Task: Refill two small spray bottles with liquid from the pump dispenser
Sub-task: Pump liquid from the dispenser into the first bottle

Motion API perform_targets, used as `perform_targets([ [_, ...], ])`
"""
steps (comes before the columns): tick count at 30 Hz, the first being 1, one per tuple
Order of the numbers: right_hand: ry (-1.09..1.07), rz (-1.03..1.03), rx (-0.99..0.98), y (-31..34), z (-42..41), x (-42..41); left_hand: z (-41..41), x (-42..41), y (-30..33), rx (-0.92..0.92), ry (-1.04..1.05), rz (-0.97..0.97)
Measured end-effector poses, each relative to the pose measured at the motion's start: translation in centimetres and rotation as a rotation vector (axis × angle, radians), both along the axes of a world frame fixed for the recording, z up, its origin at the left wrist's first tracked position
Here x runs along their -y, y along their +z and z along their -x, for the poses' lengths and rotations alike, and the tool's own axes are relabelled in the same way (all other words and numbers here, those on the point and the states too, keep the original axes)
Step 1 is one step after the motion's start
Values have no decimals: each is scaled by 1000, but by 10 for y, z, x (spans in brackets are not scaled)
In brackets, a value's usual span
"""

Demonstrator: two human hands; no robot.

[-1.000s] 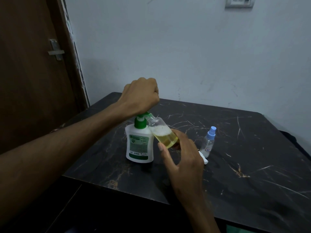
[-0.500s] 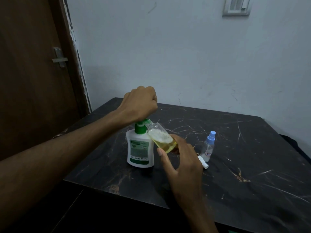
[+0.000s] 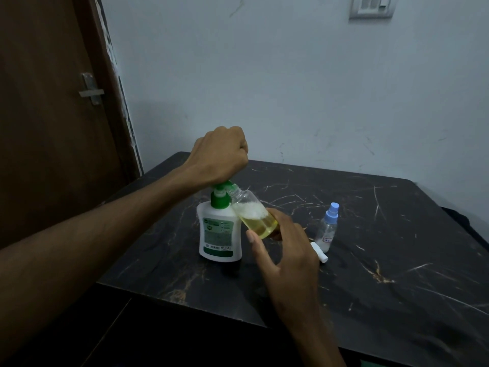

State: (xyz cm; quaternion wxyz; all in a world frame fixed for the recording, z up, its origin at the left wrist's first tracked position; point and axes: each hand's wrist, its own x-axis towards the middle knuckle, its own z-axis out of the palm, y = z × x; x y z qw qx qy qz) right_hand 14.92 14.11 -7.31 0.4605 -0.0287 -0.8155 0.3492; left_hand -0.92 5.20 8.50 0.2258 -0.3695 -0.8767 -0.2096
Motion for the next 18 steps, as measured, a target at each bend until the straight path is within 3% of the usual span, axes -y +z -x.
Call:
perform_targets([
  [18,-16,-18,18,0,1,0,4,0,-6,-11,-45,7],
])
